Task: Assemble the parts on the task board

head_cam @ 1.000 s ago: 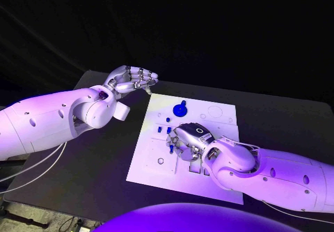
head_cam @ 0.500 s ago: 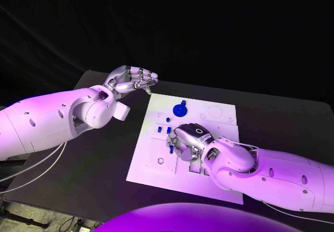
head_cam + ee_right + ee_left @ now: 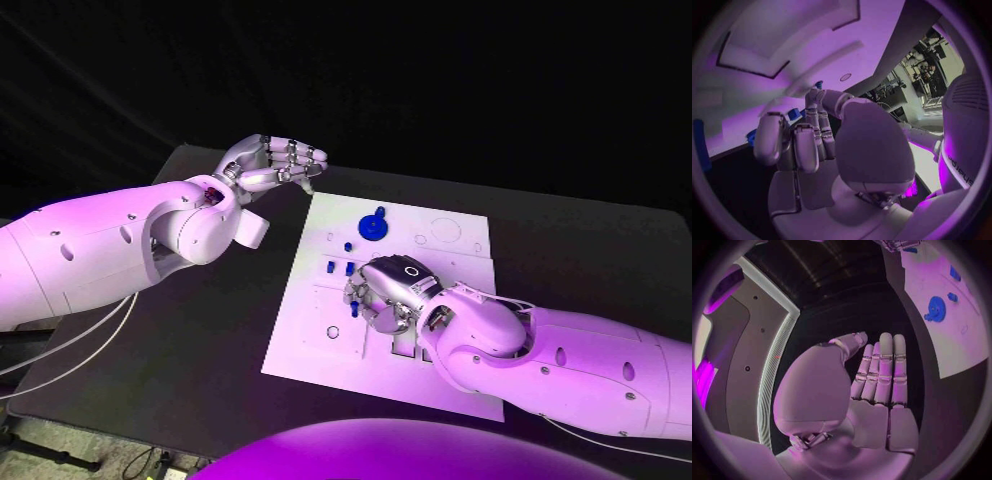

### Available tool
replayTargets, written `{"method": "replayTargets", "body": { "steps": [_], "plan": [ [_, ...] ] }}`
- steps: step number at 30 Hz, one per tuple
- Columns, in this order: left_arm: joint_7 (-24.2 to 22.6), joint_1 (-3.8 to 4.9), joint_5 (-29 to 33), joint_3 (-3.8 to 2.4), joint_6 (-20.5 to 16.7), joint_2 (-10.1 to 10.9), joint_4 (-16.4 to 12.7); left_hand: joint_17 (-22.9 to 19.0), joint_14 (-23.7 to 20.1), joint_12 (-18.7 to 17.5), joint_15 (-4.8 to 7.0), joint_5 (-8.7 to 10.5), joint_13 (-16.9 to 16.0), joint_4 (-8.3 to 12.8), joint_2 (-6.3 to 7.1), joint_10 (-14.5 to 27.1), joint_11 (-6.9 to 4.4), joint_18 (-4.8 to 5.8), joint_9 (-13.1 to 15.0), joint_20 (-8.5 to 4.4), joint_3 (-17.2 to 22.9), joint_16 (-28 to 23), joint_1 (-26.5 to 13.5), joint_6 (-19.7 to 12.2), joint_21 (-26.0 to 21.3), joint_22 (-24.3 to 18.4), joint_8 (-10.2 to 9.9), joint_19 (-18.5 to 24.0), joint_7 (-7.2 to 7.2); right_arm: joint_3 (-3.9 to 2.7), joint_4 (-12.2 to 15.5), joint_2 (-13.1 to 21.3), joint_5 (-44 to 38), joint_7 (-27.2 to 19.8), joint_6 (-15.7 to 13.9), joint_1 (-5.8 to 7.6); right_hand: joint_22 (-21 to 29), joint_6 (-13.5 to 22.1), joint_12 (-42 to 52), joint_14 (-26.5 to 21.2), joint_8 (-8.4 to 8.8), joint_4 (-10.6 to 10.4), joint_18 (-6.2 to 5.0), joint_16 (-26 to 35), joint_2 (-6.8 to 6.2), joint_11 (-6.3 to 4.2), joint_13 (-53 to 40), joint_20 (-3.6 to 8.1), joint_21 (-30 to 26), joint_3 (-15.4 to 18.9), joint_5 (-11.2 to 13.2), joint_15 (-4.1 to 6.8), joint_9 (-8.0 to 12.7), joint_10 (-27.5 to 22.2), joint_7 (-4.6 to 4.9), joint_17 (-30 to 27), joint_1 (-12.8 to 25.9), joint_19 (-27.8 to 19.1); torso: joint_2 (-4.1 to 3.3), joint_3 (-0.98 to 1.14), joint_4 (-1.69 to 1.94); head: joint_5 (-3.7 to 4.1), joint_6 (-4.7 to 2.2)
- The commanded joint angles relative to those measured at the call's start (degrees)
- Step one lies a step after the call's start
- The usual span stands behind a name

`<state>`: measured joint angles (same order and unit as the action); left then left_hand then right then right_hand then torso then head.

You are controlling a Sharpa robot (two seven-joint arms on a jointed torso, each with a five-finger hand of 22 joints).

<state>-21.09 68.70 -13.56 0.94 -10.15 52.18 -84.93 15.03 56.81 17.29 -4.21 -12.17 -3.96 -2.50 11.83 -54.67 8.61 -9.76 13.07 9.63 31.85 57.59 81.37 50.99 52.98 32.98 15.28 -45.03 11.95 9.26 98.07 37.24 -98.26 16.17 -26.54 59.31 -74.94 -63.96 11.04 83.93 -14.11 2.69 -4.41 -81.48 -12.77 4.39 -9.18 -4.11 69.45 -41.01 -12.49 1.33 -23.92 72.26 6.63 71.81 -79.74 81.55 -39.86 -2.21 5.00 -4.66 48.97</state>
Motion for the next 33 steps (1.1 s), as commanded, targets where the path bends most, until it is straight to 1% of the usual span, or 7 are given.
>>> {"method": "replayTargets", "body": {
  "steps": [1,12,16,22,33],
  "plan": [
    [-0.14,0.04,0.09,-0.04,0.89,-0.05,-0.08,-0.05,-0.14,-0.10,0.03,-0.32,0.08,0.37,-0.63,0.44,0.05,-0.64,-0.05,0.01,0.08,-0.34,-0.11,0.34,0.34,0.05,-0.07,0.28,0.13,0.06,0.04,0.00,-0.55,-0.18,0.65,-0.11,-7.62,0.14,-0.21,2.86,0.12,-0.18,-0.03,-0.27,0.10,-1.58,-0.07,-0.04,-0.23,0.12,-0.12,0.32,0.03,1.38,0.42,-0.01,0.61,-0.53,-0.01,0.01,0.01,-0.01,-0.06],
    [-0.09,0.04,0.06,-0.04,0.93,-0.06,-0.04,-0.06,-0.14,-0.11,0.03,-0.32,0.09,0.38,-0.62,0.48,0.05,-0.64,-0.05,0.01,0.08,-0.35,-0.12,0.33,0.34,0.06,-0.07,0.29,0.13,0.07,0.47,0.60,-0.37,-0.63,0.74,-0.12,-7.60,0.48,-0.49,2.84,0.28,-0.05,-0.07,-0.32,-0.34,-1.46,-0.18,-0.21,-0.52,0.93,0.01,0.16,-0.01,0.99,0.56,-0.04,1.22,-0.70,0.01,0.04,-0.02,-0.05,-0.04],
    [-0.08,0.04,0.05,-0.04,0.92,-0.06,-0.02,-0.06,-0.16,-0.12,0.02,-0.32,0.09,0.43,-0.63,0.55,0.07,-0.64,-0.06,0.02,0.07,-0.38,-0.11,0.32,0.35,0.07,-0.07,0.32,0.13,0.07,0.60,0.83,-0.12,-0.95,0.76,-0.12,-7.52,0.72,-0.72,2.81,0.39,-0.13,-0.12,-0.30,-0.48,-1.38,-0.21,-0.32,-0.84,1.64,0.06,0.07,-0.03,0.69,0.63,-0.17,1.70,-0.85,0.00,0.03,0.00,-0.03,-0.05],
    [-0.06,0.04,0.03,-0.04,0.91,-0.06,0.11,-0.06,-0.16,-0.12,0.02,-0.32,0.09,0.43,-0.63,0.55,0.07,-0.64,-0.06,0.02,0.07,-0.38,-0.11,0.32,0.35,0.07,-0.07,0.32,0.13,0.07,0.71,1.02,0.40,-1.51,0.68,-0.12,-7.36,1.47,-1.35,2.78,0.81,-0.87,-0.18,-0.38,-0.71,-1.22,-0.19,-0.60,-1.37,3.44,0.10,-0.14,-0.03,0.05,0.72,-0.24,3.11,-1.02,0.02,0.02,0.01,-0.02,-0.08],
    [-0.01,0.04,0.00,-0.04,0.87,-0.06,0.23,-0.07,-0.17,-0.13,0.01,-0.32,0.09,0.48,-0.66,0.61,0.07,-0.64,-0.06,0.02,0.08,-0.41,-0.08,0.32,0.36,0.09,-0.06,0.35,0.14,0.07,0.89,1.20,0.74,-1.84,0.62,-0.11,-7.29,1.86,-1.63,2.76,1.04,-1.05,-0.20,-0.40,-0.88,-1.12,-0.14,-0.69,-1.56,3.97,0.06,-0.22,0.01,-0.20,0.78,-0.30,3.42,-1.05,0.01,-0.03,0.02,0.00,-0.08]
  ]
}}
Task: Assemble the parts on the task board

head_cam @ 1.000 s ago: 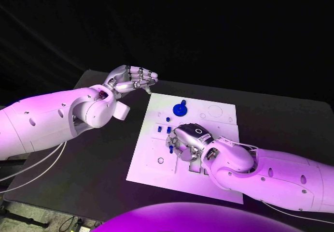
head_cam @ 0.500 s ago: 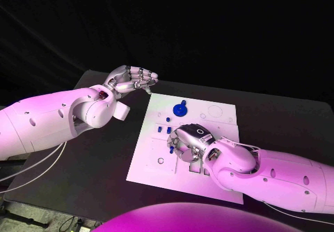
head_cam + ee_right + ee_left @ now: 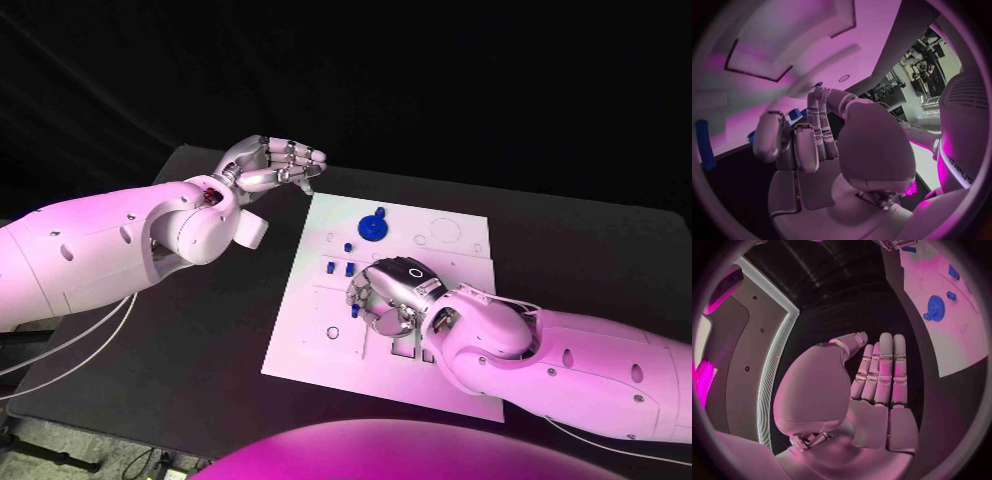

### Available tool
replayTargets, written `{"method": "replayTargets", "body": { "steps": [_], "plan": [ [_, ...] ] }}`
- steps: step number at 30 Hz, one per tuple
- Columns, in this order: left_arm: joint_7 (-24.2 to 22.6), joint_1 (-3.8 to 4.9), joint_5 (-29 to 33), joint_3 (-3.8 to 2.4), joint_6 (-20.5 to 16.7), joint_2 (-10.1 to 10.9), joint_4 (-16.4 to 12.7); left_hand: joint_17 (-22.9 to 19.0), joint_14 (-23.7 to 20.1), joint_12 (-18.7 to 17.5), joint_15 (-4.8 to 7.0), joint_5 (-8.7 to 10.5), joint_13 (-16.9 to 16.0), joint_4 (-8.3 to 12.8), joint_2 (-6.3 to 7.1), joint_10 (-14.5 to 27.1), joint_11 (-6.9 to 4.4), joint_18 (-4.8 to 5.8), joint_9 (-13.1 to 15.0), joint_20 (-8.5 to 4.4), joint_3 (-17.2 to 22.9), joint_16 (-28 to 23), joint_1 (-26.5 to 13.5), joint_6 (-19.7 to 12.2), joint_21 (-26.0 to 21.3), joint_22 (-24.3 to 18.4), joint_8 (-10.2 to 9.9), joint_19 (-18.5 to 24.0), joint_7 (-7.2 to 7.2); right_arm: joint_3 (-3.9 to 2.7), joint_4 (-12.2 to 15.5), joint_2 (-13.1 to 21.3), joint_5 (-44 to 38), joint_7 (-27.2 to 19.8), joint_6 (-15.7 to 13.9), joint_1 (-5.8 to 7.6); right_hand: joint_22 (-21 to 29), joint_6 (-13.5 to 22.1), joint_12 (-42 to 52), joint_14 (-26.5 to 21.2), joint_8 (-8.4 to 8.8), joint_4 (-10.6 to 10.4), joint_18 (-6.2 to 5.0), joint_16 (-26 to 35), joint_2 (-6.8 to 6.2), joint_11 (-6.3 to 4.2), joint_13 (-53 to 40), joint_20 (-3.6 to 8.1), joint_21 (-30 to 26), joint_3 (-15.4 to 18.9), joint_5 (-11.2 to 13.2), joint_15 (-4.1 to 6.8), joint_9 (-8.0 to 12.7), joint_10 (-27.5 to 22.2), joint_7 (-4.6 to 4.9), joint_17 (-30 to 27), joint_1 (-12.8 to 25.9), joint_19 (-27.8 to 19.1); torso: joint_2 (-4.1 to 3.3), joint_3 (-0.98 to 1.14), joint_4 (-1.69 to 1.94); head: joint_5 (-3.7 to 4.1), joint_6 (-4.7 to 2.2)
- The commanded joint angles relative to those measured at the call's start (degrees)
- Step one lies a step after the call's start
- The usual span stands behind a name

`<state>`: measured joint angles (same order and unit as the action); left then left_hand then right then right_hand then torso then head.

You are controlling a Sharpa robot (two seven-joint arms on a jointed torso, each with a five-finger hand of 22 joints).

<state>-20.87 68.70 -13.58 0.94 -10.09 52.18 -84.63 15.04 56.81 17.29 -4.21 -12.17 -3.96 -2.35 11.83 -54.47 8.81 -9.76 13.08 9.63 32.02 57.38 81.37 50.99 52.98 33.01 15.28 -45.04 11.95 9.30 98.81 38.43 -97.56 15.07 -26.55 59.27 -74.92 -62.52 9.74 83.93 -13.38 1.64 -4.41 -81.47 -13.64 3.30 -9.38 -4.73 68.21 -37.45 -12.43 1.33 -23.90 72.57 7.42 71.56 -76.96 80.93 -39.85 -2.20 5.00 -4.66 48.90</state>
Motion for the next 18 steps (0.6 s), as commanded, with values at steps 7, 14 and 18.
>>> {"method": "replayTargets", "body": {
  "steps": [7,14,18],
  "plan": [
    [-0.19,0.04,0.02,-0.04,0.77,-0.01,-0.08,-0.10,-0.18,-0.11,0.01,-0.33,0.09,0.44,-0.73,0.48,-0.12,-0.65,-0.08,0.03,-0.04,-0.25,0.01,0.32,0.40,0.09,-0.05,0.38,0.14,0.04,0.22,0.14,0.19,-0.72,0.97,-0.08,-7.27,0.72,-0.45,2.73,0.50,-0.07,-0.21,-0.38,-0.15,0.03,0.09,-0.12,-0.46,0.63,-0.01,-0.27,0.04,-0.60,0.07,-0.13,0.75,-0.45,-0.01,-0.04,0.02,0.00,0.02],
    [-0.15,0.04,0.02,-0.04,0.77,0.06,-0.11,-0.11,-0.19,-0.10,0.02,-0.34,0.09,0.52,-0.79,0.51,-0.12,-0.66,-0.08,0.02,-0.01,-0.28,0.07,0.32,0.44,0.11,-0.04,0.40,0.15,0.04,0.23,0.24,0.26,-0.60,1.41,-0.08,-7.25,0.95,-0.61,2.70,0.67,-0.31,-0.20,-0.36,-0.30,0.13,0.12,-0.19,-0.50,0.99,-0.01,-0.35,0.08,-0.69,0.14,-0.24,1.08,-0.42,-0.01,-0.04,0.01,0.02,0.10],
    [-0.14,0.04,0.02,-0.04,0.73,0.13,-0.12,-0.11,-0.19,-0.10,0.02,-0.34,0.09,0.52,-0.79,0.51,-0.12,-0.66,-0.08,0.02,-0.01,-0.28,0.07,0.32,0.44,0.11,-0.04,0.40,0.15,0.04,0.31,0.29,0.33,-0.59,1.58,-0.08,-7.21,1.13,-0.78,2.70,0.81,-0.58,-0.21,-0.40,-0.57,0.19,0.15,-0.27,-0.60,1.45,0.01,-0.42,0.10,-0.81,0.18,-0.23,1.46,-0.40,-0.01,-0.02,0.01,0.03,0.10]
  ]
}}
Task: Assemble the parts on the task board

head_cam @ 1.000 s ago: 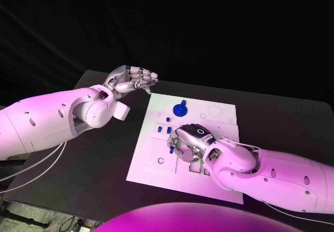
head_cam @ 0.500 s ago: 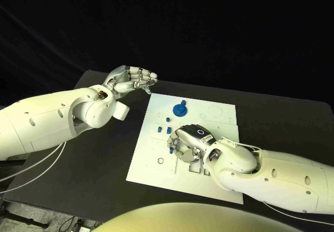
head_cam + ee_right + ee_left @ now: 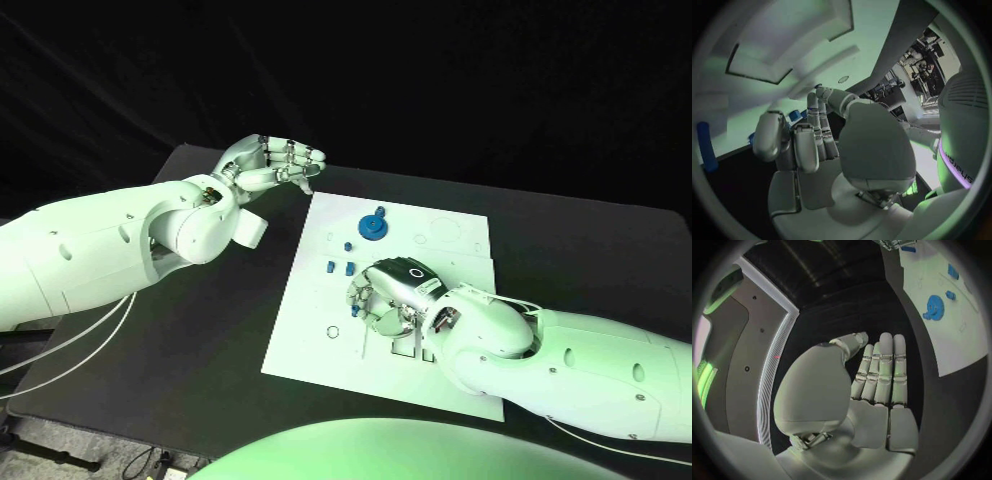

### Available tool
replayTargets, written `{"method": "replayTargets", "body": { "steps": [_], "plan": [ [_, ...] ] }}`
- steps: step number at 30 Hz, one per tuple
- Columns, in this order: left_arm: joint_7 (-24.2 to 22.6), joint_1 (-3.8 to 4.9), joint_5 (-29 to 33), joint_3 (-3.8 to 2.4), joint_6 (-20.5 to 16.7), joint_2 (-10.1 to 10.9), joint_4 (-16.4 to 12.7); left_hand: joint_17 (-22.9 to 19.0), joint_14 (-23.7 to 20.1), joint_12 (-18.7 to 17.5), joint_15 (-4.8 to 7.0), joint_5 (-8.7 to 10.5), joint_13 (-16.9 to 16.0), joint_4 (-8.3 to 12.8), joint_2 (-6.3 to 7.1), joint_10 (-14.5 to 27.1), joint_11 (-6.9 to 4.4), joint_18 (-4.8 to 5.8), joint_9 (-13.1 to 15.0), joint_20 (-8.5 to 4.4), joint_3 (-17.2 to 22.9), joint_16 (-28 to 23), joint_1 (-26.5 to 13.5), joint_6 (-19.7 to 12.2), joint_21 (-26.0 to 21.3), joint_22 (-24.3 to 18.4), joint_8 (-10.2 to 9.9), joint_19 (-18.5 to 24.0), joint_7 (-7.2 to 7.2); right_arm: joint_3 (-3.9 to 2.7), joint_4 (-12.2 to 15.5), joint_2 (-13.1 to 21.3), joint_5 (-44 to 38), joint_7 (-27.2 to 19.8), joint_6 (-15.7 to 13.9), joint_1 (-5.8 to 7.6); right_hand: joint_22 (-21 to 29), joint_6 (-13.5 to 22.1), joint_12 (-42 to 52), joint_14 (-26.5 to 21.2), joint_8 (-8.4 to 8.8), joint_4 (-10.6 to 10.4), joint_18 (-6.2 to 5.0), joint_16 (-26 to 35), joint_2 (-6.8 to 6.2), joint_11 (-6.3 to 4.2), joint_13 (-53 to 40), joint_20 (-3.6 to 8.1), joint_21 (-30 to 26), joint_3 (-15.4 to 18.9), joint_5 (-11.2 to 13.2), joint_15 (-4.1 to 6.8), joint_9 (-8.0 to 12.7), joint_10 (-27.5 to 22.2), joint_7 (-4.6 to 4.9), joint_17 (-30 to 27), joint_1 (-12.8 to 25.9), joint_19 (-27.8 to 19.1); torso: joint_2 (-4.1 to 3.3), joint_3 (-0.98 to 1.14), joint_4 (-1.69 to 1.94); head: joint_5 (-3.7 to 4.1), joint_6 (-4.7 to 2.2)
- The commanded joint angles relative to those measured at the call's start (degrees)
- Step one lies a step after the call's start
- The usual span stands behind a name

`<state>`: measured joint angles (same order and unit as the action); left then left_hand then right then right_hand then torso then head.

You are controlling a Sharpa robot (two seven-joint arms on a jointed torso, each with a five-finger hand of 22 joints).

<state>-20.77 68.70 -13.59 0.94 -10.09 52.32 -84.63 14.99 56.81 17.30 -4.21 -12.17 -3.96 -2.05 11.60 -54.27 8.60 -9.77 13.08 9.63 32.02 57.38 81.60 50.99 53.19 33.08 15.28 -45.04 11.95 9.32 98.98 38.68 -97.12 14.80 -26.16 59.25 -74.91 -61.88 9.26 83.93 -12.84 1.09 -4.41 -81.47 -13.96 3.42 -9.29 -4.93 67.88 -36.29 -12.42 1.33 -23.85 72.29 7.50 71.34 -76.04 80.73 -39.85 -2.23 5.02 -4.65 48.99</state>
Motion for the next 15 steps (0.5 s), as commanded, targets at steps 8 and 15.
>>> {"method": "replayTargets", "body": {
  "steps": [8,15],
  "plan": [
    [-0.20,0.04,0.03,-0.04,0.70,0.03,-0.15,-0.06,-0.19,-0.10,0.02,-0.34,0.09,0.22,-0.56,0.31,0.09,-0.66,-0.09,0.02,-0.01,-0.28,-0.16,0.32,0.22,0.05,-0.04,0.41,0.15,0.02,0.59,0.27,-0.02,-0.35,1.12,-0.06,-7.20,0.98,-0.72,2.62,0.65,-0.52,-0.17,-0.31,-0.82,0.25,0.20,-0.20,-0.29,1.07,0.01,-0.57,0.13,-0.84,0.25,-0.37,1.16,-0.08,-0.02,0.00,0.00,0.05,0.08],
    [-0.18,0.04,0.03,-0.04,0.67,0.08,-0.11,-0.07,-0.19,-0.08,0.02,-0.34,0.08,0.31,-0.63,0.35,0.10,-0.66,-0.10,0.02,0.02,-0.32,-0.09,0.31,0.28,0.10,-0.03,0.43,0.16,0.02,1.20,0.79,-0.05,-0.19,0.88,-0.06,-7.14,1.06,-0.79,2.60,0.71,-0.64,-0.20,-0.29,-0.96,0.27,0.22,-0.23,-0.44,1.23,0.01,-0.60,0.14,-0.87,0.27,-0.45,1.29,-0.11,0.00,0.03,0.01,0.04,0.06]
  ]
}}
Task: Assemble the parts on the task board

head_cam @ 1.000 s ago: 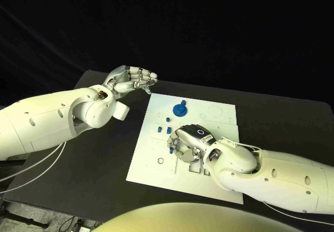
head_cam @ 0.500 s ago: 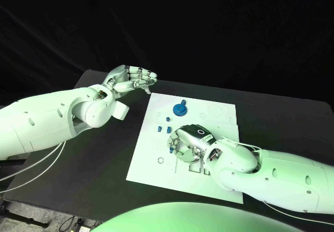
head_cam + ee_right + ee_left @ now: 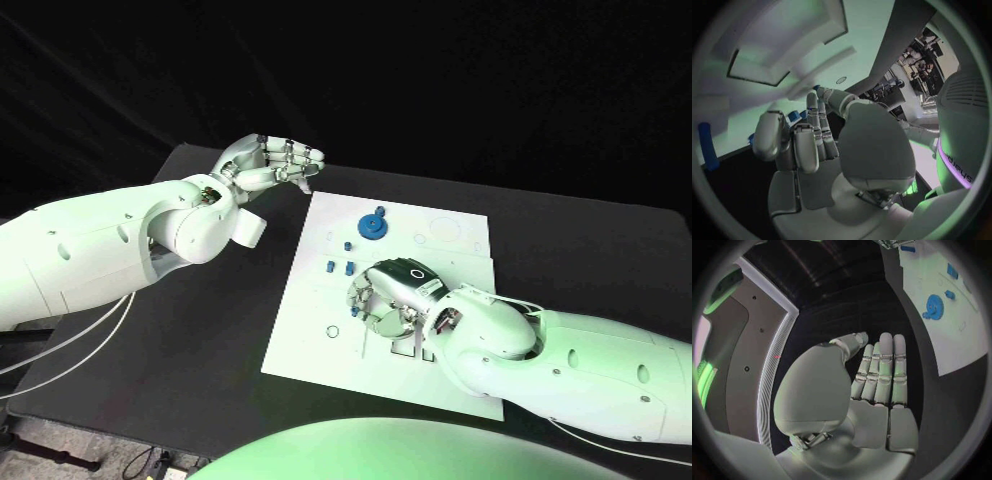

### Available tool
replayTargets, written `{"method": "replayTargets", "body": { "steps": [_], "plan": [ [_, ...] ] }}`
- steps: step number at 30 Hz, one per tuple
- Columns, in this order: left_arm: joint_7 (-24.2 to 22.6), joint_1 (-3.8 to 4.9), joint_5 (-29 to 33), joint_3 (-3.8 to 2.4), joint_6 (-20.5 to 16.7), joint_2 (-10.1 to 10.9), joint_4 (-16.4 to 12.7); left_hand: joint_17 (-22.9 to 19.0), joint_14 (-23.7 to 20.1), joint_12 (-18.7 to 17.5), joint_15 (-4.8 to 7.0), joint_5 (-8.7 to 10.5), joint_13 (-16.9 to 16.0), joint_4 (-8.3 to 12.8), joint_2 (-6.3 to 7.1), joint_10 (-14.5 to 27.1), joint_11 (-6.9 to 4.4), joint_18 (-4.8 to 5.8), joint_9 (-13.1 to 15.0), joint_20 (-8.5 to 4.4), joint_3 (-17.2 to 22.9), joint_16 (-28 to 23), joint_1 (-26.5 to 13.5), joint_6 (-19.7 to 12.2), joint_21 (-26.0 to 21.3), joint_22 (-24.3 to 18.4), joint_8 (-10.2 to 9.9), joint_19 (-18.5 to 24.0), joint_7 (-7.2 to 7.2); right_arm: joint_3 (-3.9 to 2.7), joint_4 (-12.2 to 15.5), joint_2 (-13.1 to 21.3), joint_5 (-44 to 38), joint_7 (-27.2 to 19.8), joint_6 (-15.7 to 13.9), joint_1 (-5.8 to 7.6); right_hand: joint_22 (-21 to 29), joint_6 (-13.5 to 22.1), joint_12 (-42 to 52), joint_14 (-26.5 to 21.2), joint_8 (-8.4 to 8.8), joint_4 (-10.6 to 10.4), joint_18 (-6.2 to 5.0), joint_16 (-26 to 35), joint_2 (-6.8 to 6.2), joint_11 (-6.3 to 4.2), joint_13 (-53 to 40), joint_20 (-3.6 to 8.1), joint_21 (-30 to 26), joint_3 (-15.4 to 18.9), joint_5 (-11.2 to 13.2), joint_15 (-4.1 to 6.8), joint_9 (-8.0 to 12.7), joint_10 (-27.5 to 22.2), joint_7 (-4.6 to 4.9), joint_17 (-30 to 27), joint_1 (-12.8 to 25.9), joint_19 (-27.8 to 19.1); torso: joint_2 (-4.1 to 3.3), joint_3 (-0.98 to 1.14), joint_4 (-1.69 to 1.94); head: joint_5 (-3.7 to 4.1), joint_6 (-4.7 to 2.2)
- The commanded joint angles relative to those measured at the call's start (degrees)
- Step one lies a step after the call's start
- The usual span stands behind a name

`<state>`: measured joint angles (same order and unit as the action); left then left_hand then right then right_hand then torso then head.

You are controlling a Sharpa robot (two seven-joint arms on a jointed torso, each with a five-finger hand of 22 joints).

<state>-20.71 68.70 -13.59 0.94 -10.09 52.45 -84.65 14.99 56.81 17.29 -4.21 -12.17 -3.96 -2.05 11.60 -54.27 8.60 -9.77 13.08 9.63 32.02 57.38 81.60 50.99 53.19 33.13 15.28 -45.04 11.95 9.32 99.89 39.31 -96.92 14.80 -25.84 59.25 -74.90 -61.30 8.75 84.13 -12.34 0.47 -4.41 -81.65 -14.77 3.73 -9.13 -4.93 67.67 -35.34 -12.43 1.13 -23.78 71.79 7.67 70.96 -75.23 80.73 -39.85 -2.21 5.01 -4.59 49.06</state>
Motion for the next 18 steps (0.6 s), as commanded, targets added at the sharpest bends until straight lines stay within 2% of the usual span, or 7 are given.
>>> {"method": "replayTargets", "body": {
  "steps": [1,13,16,18],
  "plan": [
    [-0.23,0.04,0.03,-0.04,0.68,-0.04,-0.09,-0.07,-0.20,-0.08,0.02,-0.34,0.09,0.31,-0.63,0.35,0.10,-0.66,-0.10,0.02,0.02,-0.32,-0.09,0.31,0.28,0.05,-0.03,0.43,0.16,0.01,0.37,0.26,-0.27,-0.15,0.52,-0.05,-7.11,0.57,-0.34,2.39,0.28,-0.05,-0.21,-0.11,-0.25,-0.03,0.08,-0.25,-0.32,0.38,0.00,-0.40,0.10,-0.41,0.11,-0.10,0.51,-0.13,0.00,0.02,0.01,-0.02,-0.02],
    [-0.15,0.04,0.03,-0.04,0.68,0.02,0.09,-0.08,-0.20,-0.08,0.02,-0.34,0.09,0.35,-0.65,0.39,0.11,-0.66,-0.10,0.02,0.03,-0.34,-0.07,0.30,0.31,0.06,-0.03,0.44,0.17,0.02,1.37,1.35,-0.42,0.12,0.62,-0.05,-7.08,0.65,-0.42,2.37,0.35,-0.12,-0.22,-0.09,-0.39,0.01,0.11,-0.27,-0.40,0.50,-0.01,-0.43,0.11,-0.46,0.13,-0.17,0.58,-0.13,-0.03,0.04,-0.04,-0.03,0.02],
    [-0.14,0.04,0.03,-0.04,0.67,0.02,0.18,-0.08,-0.20,-0.08,0.02,-0.34,0.09,0.35,-0.65,0.39,0.11,-0.66,-0.10,0.02,0.03,-0.34,-0.07,0.30,0.31,0.06,-0.03,0.44,0.17,0.02,1.66,1.56,-0.42,0.18,0.60,-0.05,-6.98,0.75,-0.60,2.32,0.45,-0.29,-0.26,0.00,-0.66,0.08,0.17,-0.32,-0.67,0.75,-0.01,-0.48,0.13,-0.64,0.15,-0.39,0.78,-0.20,-0.01,0.04,-0.05,0.02,-0.02],
    [-0.14,0.04,0.03,-0.04,0.66,0.00,0.24,-0.08,-0.20,-0.08,0.02,-0.34,0.09,0.35,-0.65,0.39,0.11,-0.66,-0.10,0.02,0.03,-0.34,-0.07,0.30,0.31,0.06,-0.03,0.44,0.17,0.02,1.86,1.76,-0.42,0.26,0.30,-0.05,-6.64,1.75,-1.42,2.12,1.16,-0.74,-0.40,0.30,-1.22,0.42,0.53,-0.49,-1.59,1.18,-0.08,-0.77,0.37,-1.82,0.42,-1.09,1.24,-0.48,0.02,0.04,-0.05,0.04,-0.05]
  ]
}}
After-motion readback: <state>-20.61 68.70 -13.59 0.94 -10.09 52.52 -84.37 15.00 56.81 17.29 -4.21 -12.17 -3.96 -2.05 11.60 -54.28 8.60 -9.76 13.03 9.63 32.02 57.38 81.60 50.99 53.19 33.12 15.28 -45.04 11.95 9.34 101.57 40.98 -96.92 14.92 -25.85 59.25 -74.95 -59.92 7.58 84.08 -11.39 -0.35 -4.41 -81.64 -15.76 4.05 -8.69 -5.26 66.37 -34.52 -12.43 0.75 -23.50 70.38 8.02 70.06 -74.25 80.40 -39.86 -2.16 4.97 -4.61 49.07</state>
